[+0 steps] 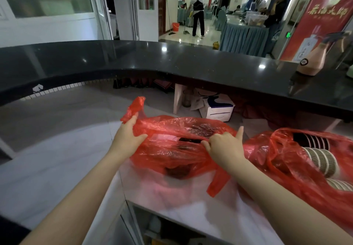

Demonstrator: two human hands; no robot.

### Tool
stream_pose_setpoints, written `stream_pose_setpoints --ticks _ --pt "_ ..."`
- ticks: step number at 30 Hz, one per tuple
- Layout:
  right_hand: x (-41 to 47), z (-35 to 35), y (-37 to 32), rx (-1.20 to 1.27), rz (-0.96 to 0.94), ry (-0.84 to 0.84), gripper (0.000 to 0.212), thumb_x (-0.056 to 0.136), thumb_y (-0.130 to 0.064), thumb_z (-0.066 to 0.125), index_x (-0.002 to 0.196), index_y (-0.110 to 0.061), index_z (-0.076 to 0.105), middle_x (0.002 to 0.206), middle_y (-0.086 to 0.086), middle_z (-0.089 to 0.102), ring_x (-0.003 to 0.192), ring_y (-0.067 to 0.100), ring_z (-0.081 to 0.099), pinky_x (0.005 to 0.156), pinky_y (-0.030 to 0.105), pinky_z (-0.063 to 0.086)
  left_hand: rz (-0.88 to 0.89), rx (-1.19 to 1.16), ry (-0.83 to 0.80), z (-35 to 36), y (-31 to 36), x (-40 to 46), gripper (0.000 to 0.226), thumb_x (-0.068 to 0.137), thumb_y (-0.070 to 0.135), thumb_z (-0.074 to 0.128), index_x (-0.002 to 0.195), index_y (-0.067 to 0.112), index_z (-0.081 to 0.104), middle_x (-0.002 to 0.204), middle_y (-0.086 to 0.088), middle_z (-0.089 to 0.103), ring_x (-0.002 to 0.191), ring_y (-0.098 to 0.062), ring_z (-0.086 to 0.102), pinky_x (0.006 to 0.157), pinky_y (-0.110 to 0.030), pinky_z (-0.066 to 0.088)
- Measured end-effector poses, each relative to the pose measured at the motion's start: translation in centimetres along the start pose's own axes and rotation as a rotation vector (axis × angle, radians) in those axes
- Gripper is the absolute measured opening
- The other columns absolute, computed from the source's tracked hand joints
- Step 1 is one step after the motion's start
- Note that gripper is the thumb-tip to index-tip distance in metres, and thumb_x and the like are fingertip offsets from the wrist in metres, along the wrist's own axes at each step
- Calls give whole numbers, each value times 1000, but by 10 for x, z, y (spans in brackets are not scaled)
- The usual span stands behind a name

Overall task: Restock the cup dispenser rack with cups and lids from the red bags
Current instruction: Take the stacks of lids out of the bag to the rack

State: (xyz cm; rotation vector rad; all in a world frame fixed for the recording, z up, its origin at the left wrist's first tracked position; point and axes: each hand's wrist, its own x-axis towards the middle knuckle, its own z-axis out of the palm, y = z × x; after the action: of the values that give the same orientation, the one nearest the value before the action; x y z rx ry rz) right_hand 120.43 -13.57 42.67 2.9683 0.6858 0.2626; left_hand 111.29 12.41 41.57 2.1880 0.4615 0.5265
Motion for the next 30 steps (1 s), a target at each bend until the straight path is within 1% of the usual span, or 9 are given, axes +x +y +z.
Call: stream_pose_setpoints --ticks 4,8,11,15,18,20,22,26,30 --pt "8 1 -3 -8 22 21 12 91 -23 46 89 -22 58 92 1 65 102 28 55 108 64 18 70 151 -177 -8 -8 -2 106 77 -5 59 151 35 -6 159 1 11 121 -5 39 71 -7 42" --pt "17 7 6 -58 93 45 48 77 -14 60 122 -16 44 120 9 46 113 30 43 92 52 40 44 267 -215 -20 -21 -1 116 70 -11 52 147 42 -16 160 2 -9 129 -9 33 77 -24 50" --pt "26 11 19 -58 102 -80 85 73 -30 73 140 -22 23 143 14 24 135 35 22 104 70 19 -88 321 -181 -29 -30 -2 111 68 -3 61 152 31 -4 155 -20 20 130 -31 42 88 -33 49" --pt "38 12 18 6 -54 -203 115 66 -55 77 150 -35 1 158 13 1 145 37 -6 106 70 -6 -67 334 -304 -39 -17 -11 109 70 8 72 151 39 6 160 -11 7 147 -25 -4 107 -34 31" --pt "41 3 15 126 -115 73 77 71 -55 72 138 -31 42 147 5 36 143 30 14 109 66 -4 -13 411 -417 -59 4 -16 87 75 29 76 142 51 25 161 -9 0 146 -29 -12 115 -41 14" --pt "40 1 15 176 -131 372 40 75 -39 74 111 -22 66 121 4 57 129 27 32 110 64 9 116 512 -225 -70 21 -16 67 78 34 72 133 54 40 159 -8 -13 146 -32 -11 115 -50 5" --pt "38 2 13 155 -137 590 20 71 -21 78 90 -17 72 100 7 59 107 29 42 98 55 29 468 531 24 -70 41 -17 41 82 25 64 120 41 62 160 -7 5 146 -35 0 112 -56 2" --pt "38 9 8 57 -92 447 13 76 -16 72 89 -18 73 99 7 57 99 31 49 88 46 30 988 649 -87 -38 64 -3 25 81 14 60 96 27 76 136 -7 55 136 -34 37 110 -64 17" --pt "37 19 8 44 -49 269 45 79 -47 68 114 -20 62 116 4 56 114 29 48 94 47 32 842 1004 -497 -2 47 18 40 92 45 48 131 39 53 148 9 41 147 -19 10 110 -63 -12"
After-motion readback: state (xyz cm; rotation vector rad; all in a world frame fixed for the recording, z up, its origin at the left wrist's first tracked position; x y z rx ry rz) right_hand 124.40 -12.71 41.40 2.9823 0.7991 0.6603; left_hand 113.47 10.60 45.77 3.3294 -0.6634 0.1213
